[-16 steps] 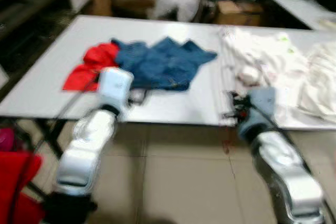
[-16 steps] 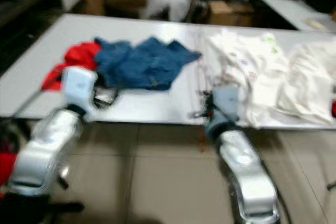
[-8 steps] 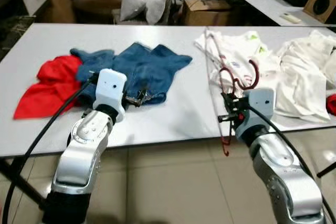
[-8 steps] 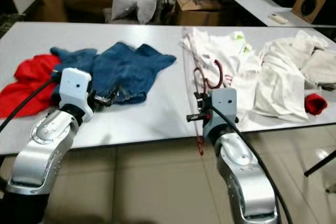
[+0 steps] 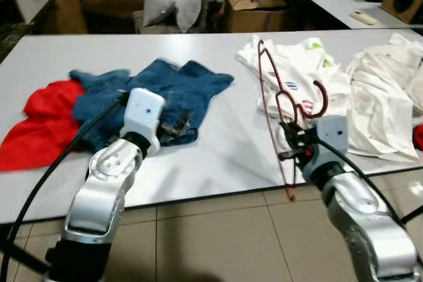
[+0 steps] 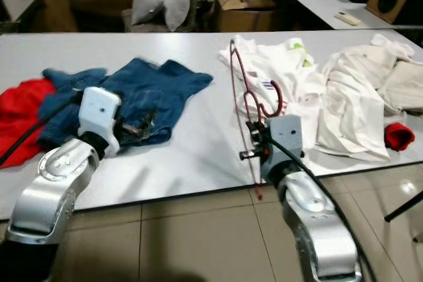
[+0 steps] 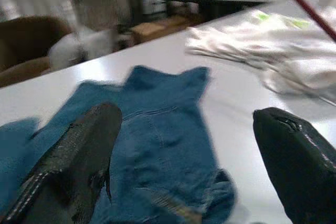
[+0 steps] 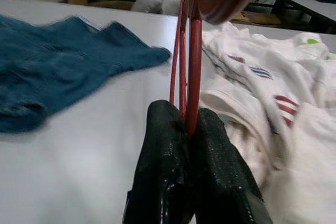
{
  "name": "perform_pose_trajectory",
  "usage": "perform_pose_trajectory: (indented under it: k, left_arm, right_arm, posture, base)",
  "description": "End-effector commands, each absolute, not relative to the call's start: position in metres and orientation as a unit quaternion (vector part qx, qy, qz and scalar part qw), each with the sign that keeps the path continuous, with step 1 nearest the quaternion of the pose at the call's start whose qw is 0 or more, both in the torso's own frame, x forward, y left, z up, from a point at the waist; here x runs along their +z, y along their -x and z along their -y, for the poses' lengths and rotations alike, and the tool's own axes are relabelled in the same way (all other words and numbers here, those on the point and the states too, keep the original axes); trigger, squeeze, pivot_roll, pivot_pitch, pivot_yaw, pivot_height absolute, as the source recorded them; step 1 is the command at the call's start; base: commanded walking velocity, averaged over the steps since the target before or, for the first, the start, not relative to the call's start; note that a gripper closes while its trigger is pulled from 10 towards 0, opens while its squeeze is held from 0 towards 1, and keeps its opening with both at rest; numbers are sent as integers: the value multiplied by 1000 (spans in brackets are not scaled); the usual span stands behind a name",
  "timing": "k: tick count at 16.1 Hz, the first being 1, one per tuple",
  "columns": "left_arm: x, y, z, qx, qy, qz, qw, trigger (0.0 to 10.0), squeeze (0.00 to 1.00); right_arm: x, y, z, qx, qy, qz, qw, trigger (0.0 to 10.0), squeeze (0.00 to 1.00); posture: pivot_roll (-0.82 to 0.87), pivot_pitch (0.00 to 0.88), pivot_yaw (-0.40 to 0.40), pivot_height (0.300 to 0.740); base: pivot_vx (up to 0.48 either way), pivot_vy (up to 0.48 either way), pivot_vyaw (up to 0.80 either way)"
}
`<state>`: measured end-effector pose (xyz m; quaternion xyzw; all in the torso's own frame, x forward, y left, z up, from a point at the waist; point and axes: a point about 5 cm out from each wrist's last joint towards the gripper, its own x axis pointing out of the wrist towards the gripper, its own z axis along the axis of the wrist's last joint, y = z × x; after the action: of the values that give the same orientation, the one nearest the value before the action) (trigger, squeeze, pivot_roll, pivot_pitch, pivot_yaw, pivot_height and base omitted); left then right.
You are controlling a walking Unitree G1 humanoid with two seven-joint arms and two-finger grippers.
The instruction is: Hang hanger
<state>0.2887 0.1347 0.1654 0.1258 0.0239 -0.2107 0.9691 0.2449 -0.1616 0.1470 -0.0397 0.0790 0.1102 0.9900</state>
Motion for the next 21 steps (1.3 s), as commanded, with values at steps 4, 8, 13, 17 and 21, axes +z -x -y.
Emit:
perform_pose_trajectory:
  k: [4, 8, 13, 17, 21]
  left_arm:
    - [145, -297, -128, -281, -210, -86, 932, 10000, 0]
    - [140, -319, -138, -282, -237, -90, 925, 10000, 0]
    - [130, -345, -142, -283, -281, -105, 911, 1843, 0]
    - [118, -354, -152, -284, -338, -127, 888, 1882, 0]
    - [112, -359, -158, -276, -346, -143, 885, 0, 0]
  right_arm:
    - [151, -243, 174, 100, 40, -71, 992, 10000, 0]
    - [152, -237, 185, 112, 56, -69, 990, 10000, 0]
    - [150, -235, 186, 121, 78, -77, 987, 10000, 0]
    - [150, -234, 185, 123, 80, -79, 986, 10000, 0]
    - [149, -233, 183, 127, 82, -83, 985, 10000, 0]
  posture:
    - [-9, 0, -15, 740]
    - [-33, 0, -2, 740]
    - [-50, 0, -14, 740]
    - [-55, 0, -19, 740]
    - [-56, 0, -24, 740]
  base:
    - [0, 0, 0]
    - [0, 0, 0]
    - [0, 0, 0]
    - [0, 0, 0]
    - [0, 0, 0]
